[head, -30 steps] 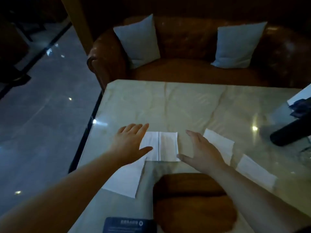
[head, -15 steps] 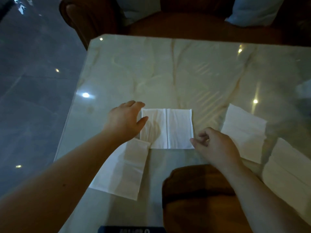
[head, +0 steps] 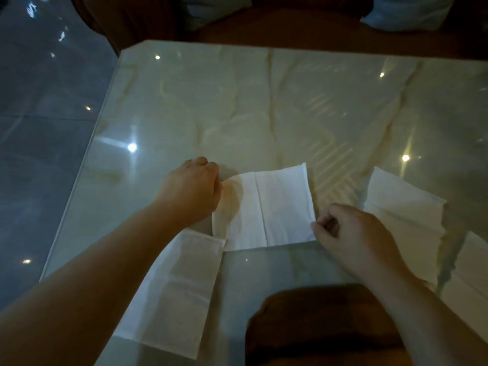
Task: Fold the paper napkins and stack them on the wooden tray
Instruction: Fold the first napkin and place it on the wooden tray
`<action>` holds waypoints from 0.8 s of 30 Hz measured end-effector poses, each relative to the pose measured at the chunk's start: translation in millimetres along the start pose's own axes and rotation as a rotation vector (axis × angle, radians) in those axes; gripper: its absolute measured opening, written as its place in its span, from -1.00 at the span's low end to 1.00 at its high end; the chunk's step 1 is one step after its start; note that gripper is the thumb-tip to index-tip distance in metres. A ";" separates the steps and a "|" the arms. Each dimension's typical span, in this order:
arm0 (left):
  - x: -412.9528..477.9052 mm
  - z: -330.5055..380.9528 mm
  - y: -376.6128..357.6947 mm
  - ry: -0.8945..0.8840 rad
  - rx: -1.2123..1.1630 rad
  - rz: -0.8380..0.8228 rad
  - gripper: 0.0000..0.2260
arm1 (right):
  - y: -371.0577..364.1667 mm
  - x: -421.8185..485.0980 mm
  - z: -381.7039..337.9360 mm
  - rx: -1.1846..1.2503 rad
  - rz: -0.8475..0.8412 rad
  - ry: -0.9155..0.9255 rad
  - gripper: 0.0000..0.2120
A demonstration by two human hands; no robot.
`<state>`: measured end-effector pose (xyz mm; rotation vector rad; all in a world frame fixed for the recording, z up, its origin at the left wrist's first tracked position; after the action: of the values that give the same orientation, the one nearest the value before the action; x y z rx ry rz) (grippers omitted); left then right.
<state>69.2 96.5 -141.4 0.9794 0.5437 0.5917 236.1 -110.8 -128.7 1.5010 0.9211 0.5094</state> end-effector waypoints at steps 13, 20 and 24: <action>-58.4 57.0 -23.9 -0.011 0.043 -0.127 -0.76 | 38.7 99.4 1.4 0.027 0.106 0.299 -0.92; -41.9 61.2 -3.9 -0.135 -0.033 0.161 -0.73 | 45.5 104.2 -12.1 -0.073 0.168 0.546 -0.94; -10.2 61.5 10.3 -0.126 -0.017 0.209 -0.32 | 51.4 92.6 -13.8 -0.078 0.241 0.659 -0.93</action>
<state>100.4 57.3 -102.9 1.0568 0.3259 0.7141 292.5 -26.5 -95.1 1.3958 1.2048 1.2496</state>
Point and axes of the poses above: each hand's wrist, its own x-axis towards the middle knuckle, its own y-axis out of the back of the hand, z = x × y, the point moved 2 cm from there along x, towards the middle knuckle, and after that the axes turned 12 degrees about -x, right-handed, at the moved point
